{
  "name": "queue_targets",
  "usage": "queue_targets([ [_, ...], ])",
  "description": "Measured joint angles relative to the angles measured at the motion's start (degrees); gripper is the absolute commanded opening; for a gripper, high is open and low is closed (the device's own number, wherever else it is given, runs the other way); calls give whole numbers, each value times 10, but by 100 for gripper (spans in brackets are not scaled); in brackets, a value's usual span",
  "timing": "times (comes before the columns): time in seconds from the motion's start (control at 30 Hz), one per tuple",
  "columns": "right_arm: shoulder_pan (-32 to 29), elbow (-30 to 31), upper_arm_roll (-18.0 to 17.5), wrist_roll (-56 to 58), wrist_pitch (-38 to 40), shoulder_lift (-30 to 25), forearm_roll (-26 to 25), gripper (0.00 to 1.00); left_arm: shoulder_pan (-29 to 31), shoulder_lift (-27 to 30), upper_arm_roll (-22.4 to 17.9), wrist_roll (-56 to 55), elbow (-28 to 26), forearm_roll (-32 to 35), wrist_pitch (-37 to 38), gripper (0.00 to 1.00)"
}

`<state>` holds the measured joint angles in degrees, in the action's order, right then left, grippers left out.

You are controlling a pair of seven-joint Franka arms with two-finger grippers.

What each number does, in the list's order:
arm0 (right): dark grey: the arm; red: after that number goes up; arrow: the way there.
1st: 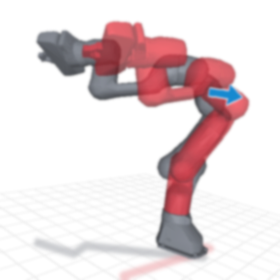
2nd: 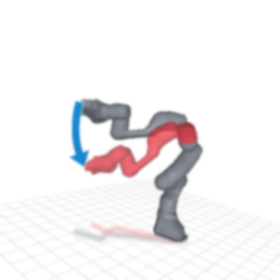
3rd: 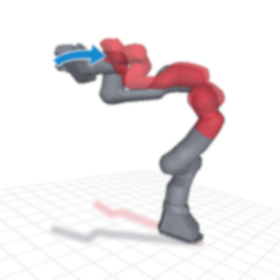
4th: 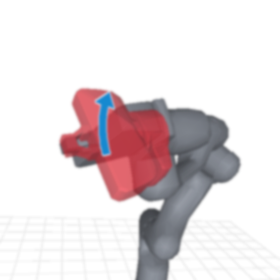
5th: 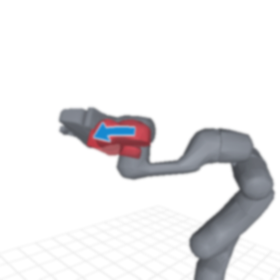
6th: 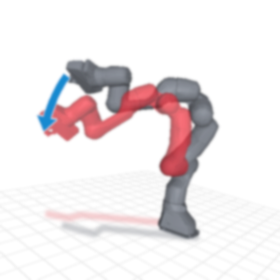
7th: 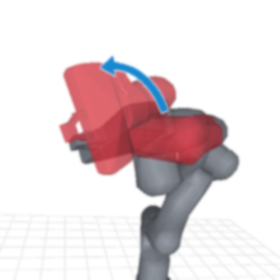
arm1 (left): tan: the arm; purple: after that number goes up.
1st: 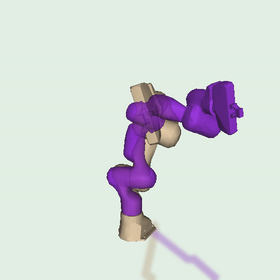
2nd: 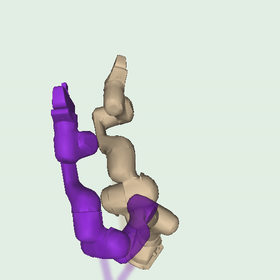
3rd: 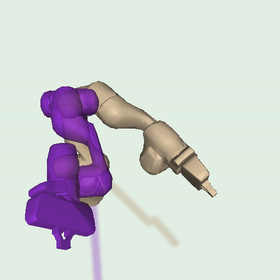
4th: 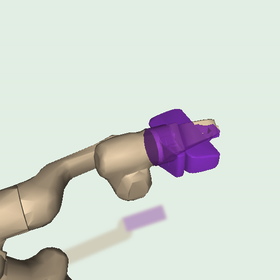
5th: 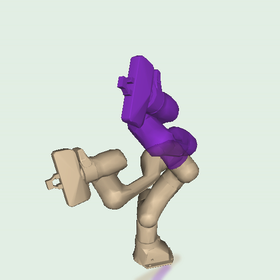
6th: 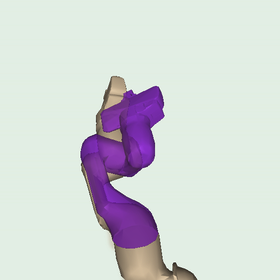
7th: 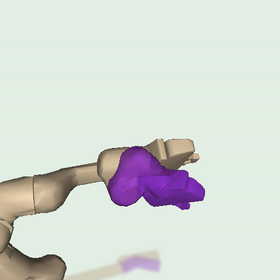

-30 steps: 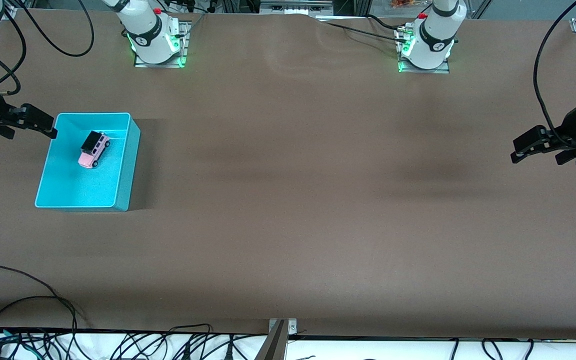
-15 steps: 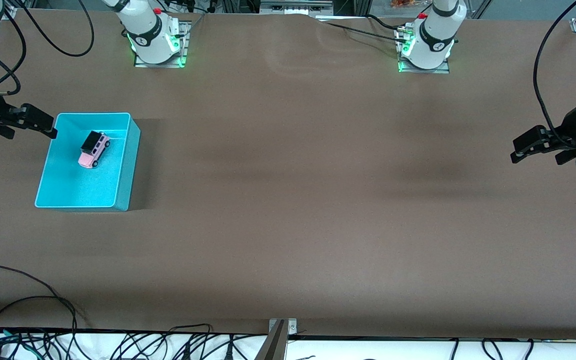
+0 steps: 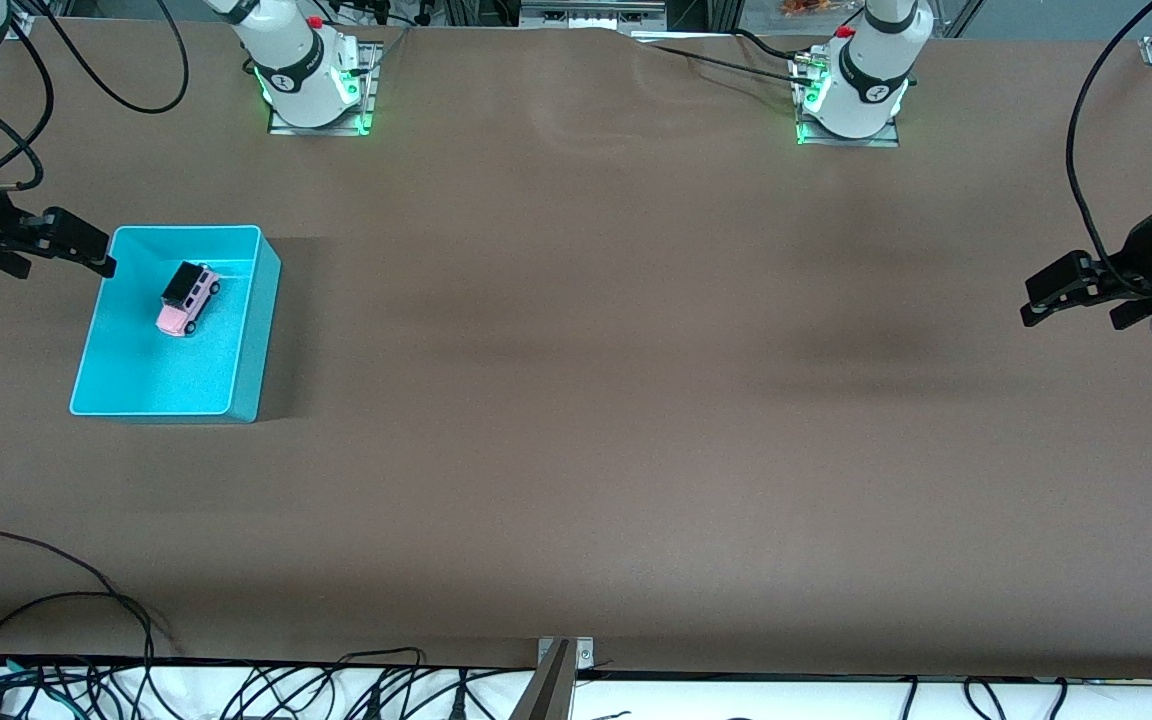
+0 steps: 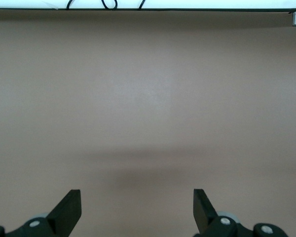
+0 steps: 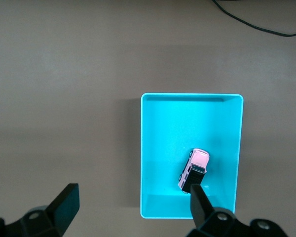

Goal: Wind and store pink jeep toy

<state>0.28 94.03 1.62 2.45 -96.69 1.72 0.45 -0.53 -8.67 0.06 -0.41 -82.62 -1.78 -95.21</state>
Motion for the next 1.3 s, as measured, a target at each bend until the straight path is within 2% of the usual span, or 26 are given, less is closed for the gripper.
queue_targets([
  [1.3, 1, 0, 0, 1, -17, 3, 0, 100, 0, 0, 0, 0, 0, 0, 0, 100],
])
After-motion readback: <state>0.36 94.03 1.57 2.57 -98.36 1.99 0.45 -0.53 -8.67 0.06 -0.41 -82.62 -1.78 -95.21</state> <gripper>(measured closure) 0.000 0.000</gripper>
